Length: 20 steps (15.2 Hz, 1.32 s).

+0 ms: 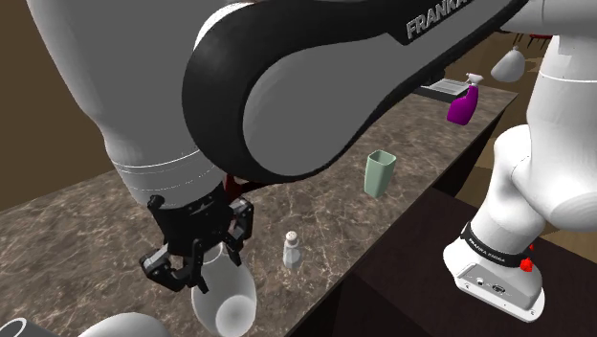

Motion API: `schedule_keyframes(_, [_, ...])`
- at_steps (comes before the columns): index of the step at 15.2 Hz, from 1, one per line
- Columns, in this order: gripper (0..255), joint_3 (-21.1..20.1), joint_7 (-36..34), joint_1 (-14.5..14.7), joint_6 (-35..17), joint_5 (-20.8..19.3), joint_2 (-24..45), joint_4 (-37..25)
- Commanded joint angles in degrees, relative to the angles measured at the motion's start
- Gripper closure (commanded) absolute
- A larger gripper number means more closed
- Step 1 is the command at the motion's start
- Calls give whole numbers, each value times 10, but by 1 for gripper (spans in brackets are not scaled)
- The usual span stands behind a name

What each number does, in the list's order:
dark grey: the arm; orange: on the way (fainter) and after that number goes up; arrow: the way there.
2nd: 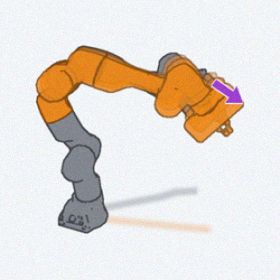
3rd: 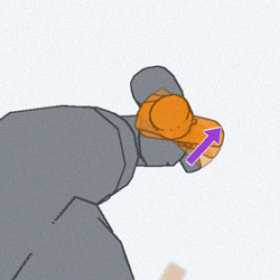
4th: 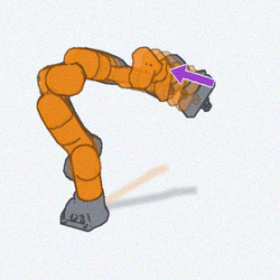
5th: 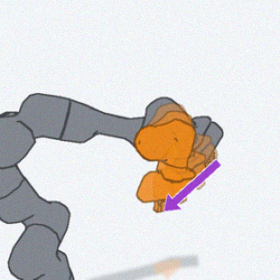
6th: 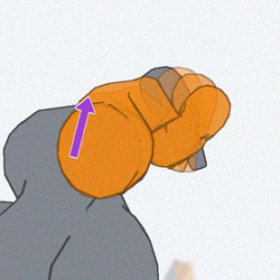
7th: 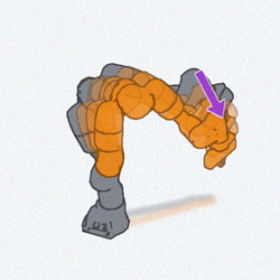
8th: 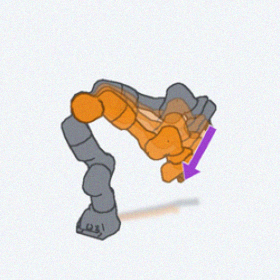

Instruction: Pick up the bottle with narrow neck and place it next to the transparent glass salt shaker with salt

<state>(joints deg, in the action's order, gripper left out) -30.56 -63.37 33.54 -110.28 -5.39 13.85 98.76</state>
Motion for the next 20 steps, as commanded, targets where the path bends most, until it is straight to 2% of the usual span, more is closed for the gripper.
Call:
schedule_keyframes(1, [255,1,0,-1,-16,-1,1,14])
schedule_keyframes(3, [255,2,-1,-1,-29,-4,5,24])
schedule_keyframes(11, [255,2,-1,-1,-29,-4,5,24])
schedule_keyframes(12, [0,2,-1,-1,-29,-4,5,24])
schedule_keyframes(17, [0,2,-1,-1,-29,-4,5,24])
schedule_keyframes(20, [0,-1,4,-2,25,4,-7,-19])
